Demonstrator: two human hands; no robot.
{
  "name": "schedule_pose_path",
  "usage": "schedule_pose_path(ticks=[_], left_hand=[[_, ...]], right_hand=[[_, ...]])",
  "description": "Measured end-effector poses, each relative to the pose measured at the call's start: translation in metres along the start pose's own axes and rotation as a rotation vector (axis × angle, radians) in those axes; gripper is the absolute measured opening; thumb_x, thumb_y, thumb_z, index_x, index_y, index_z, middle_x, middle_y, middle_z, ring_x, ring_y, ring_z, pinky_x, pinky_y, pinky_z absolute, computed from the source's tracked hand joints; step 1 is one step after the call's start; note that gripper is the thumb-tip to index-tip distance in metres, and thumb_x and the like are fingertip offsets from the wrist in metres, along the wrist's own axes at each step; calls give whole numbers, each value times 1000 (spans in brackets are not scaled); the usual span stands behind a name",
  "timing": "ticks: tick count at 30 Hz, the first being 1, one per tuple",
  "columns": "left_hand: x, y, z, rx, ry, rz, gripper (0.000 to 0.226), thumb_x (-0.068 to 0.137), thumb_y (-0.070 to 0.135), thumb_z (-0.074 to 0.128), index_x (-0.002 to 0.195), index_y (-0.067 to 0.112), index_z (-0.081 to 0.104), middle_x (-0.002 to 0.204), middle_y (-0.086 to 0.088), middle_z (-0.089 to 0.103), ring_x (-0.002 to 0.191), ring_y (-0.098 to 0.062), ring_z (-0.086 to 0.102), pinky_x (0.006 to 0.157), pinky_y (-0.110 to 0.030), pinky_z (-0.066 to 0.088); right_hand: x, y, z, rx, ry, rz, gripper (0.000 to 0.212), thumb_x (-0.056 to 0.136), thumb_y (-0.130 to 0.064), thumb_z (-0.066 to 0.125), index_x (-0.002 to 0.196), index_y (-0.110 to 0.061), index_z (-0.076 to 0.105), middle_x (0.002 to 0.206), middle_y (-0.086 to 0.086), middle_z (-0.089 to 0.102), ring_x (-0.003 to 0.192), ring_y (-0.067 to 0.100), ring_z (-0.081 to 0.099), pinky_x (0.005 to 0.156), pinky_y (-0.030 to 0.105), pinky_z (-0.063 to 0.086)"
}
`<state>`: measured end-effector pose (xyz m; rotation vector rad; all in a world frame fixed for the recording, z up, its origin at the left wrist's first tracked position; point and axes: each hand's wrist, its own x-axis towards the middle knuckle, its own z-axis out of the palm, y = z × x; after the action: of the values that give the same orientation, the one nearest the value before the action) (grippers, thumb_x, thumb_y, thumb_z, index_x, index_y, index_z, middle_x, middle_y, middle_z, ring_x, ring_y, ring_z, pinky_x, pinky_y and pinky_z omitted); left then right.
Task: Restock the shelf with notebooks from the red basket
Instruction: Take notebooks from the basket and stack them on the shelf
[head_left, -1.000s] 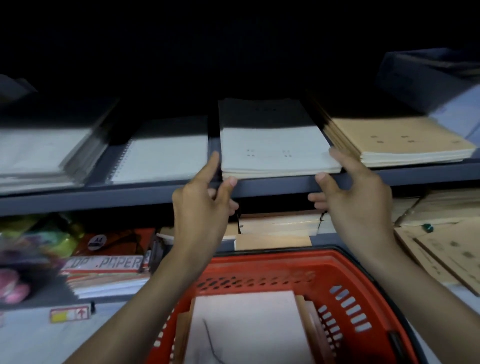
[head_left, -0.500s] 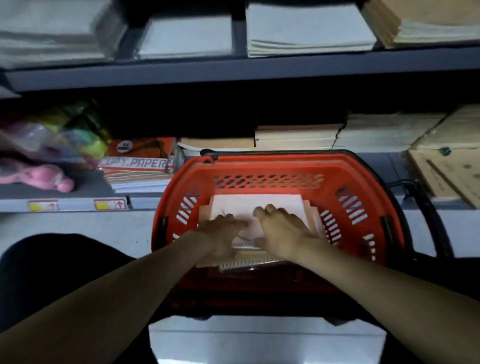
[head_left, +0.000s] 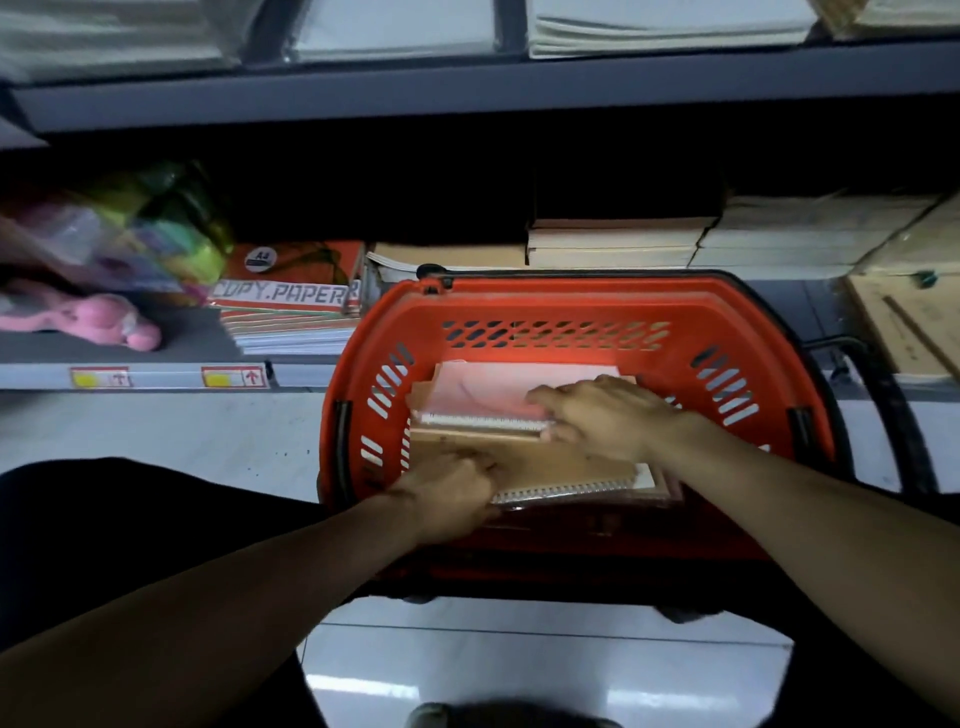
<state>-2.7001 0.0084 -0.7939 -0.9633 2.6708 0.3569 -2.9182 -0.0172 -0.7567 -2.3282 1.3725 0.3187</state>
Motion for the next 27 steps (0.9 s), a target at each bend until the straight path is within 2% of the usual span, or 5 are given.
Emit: schedule_pose_path(ticks=[5, 9, 15, 22, 27], left_hand=[[12, -8, -7, -964, -54, -458, 62, 83, 58, 64, 129, 16, 59, 124, -2, 65, 113, -19, 62, 100, -35, 49], [19, 8, -41, -1767, -255, -669, 69, 93, 55, 50, 129, -4, 49, 114, -22, 68, 99, -26, 70, 83, -29, 58], [26, 16, -75, -2116, -3, -797, 46, 92, 37, 55, 120, 0, 55, 108, -24, 68, 96, -33, 69, 78, -38, 60], [23, 30, -84, -1777, 326, -890, 20, 94, 12, 52, 112, 9, 60, 103, -14, 72, 93, -28, 71, 74, -38, 61], [6, 28, -124, -1820, 211, -575, 30, 89, 3, 53, 118, 2, 59, 107, -18, 70, 96, -29, 68, 65, -37, 59]], right_hand=[[-3, 2, -26, 67, 151, 100, 22, 105, -26, 40, 121, -15, 49, 60, -4, 44, 47, 11, 44, 47, 28, 40], [-9, -20, -30, 131, 60, 177, 6, 99, -20, 39, 102, -19, 45, 71, 1, 53, 61, 18, 53, 53, 33, 41], [-12, -50, -34, -10, 286, 164, 27, 102, -28, 38, 126, -17, 43, 104, 10, 70, 94, 34, 68, 65, 32, 38], [-33, -46, -39, 783, 222, 325, 22, 88, -39, 66, 107, -27, 64, 105, -9, 72, 96, 6, 66, 90, 33, 53], [-53, 4, -67, 784, 181, 604, 80, 80, -26, 77, 147, -16, 35, 148, 5, 45, 130, 23, 47, 104, 34, 41]])
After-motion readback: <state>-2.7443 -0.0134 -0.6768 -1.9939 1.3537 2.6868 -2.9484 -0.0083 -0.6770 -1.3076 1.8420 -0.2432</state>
